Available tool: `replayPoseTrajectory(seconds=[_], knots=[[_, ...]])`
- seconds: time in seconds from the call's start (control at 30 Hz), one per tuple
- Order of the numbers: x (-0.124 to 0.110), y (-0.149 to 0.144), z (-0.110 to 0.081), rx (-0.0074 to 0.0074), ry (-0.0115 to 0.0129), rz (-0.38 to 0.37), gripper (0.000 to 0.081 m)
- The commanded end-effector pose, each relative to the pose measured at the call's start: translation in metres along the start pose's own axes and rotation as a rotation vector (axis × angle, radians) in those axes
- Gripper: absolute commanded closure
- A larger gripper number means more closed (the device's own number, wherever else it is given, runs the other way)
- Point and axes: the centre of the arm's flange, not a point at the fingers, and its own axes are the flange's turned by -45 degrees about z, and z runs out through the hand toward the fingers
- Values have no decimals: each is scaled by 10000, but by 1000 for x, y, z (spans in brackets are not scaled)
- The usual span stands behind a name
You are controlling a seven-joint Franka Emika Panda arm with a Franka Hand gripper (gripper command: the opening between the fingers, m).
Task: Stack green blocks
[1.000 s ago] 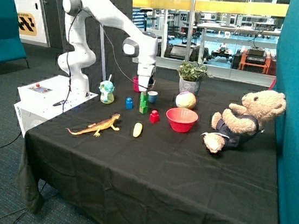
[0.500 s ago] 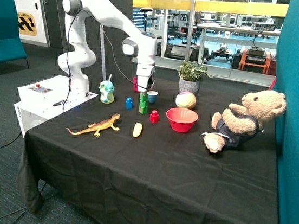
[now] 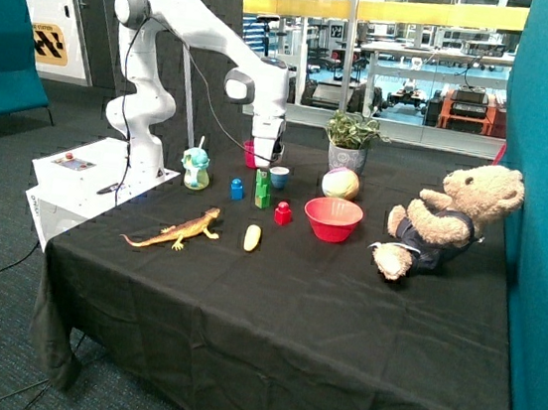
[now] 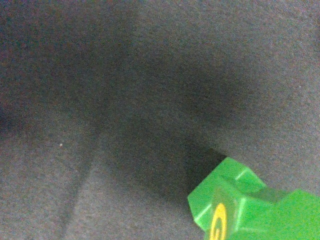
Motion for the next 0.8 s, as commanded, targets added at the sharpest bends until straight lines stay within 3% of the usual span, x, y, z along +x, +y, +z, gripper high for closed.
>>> replayPoseTrajectory(seconds=[0.0, 0.77], knots=[[0, -7, -7, 2, 6, -126, 1], [-14, 13, -44, 2, 6, 231, 12]])
